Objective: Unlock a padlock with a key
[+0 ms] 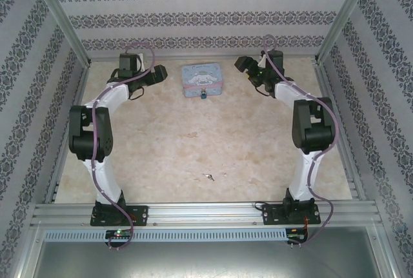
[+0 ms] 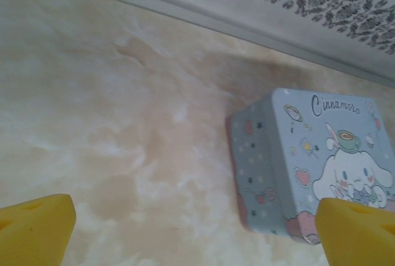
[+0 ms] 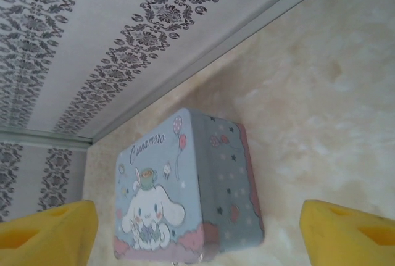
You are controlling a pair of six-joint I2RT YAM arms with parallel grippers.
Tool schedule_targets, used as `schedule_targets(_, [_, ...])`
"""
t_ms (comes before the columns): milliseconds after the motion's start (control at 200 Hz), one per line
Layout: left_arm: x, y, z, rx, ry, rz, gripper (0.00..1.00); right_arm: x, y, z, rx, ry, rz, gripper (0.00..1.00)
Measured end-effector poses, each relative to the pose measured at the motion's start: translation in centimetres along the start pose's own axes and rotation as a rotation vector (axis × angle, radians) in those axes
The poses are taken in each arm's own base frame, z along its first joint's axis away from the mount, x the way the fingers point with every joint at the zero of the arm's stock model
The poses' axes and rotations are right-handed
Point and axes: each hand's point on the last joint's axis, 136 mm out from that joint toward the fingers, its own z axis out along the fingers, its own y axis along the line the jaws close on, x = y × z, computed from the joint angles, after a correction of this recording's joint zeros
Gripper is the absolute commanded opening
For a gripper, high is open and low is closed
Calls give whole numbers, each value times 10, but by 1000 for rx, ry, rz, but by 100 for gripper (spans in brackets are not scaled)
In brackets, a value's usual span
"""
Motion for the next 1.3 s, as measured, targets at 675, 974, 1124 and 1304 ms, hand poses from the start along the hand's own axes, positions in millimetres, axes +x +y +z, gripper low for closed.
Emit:
schedule_targets(675, [42, -63, 107, 199, 173, -206, 100, 55, 18, 90, -49, 152, 128, 76])
schedule_targets(974, [57, -82, 112, 210, 183, -189, 100, 69, 8, 87, -34, 174, 132, 62])
schedule_targets(1124, [78, -83, 103, 194, 206, -184, 100, 85, 3, 72, -17, 190, 136, 60])
schedule_targets(1304, [112, -92, 77, 175, 240, -163, 100, 109, 0, 44, 14, 209, 125, 59])
